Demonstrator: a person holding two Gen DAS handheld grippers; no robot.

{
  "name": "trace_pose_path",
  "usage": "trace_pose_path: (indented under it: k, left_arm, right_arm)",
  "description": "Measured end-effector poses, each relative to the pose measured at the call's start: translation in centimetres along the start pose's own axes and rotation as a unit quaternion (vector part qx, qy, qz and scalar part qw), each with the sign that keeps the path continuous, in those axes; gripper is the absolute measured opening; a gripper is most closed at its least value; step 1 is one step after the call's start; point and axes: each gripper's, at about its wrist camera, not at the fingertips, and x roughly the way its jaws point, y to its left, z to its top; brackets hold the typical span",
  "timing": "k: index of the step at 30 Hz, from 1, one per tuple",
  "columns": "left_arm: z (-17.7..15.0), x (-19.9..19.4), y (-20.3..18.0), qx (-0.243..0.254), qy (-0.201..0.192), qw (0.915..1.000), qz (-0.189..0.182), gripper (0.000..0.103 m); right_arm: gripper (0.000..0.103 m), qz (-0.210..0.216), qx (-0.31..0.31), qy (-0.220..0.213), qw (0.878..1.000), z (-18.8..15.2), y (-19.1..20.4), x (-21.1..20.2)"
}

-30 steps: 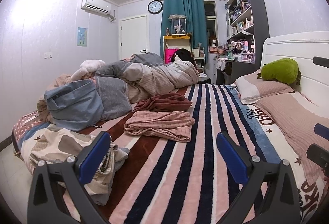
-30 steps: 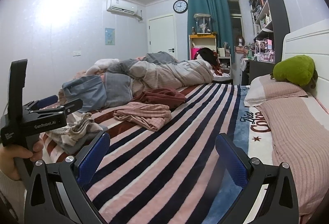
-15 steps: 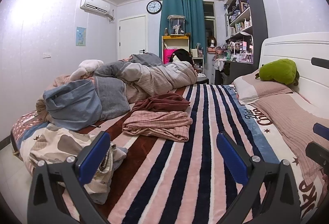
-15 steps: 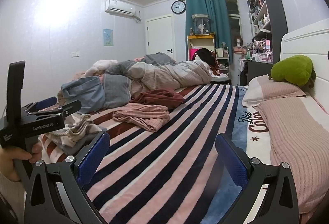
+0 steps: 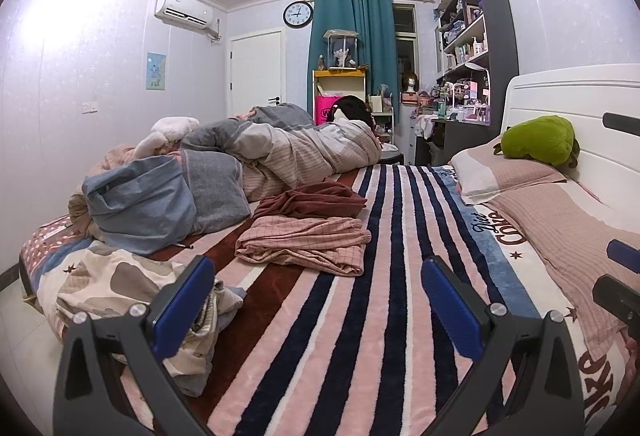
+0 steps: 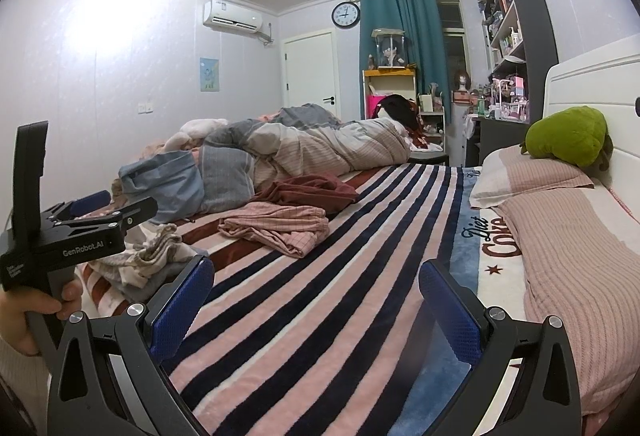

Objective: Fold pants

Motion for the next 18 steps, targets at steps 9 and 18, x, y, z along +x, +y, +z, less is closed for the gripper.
trace_pose_path:
  k: [9, 18]
  left_arm:
    - [0.4, -0.4, -1.0, 0.004, -0.005, 1.0, -0.004, 0.102]
    - [0.7, -1.8, -1.4, 0.007, -0.013, 0.9998, -0.013, 0.102]
  right_arm:
    - [0.102, -0.003, 0.003, -0.005, 1.0, 0.1, 0.1, -0.7]
    - [0.102, -0.005, 0.004, -0.011, 1.0, 0.4, 0.4, -1.7]
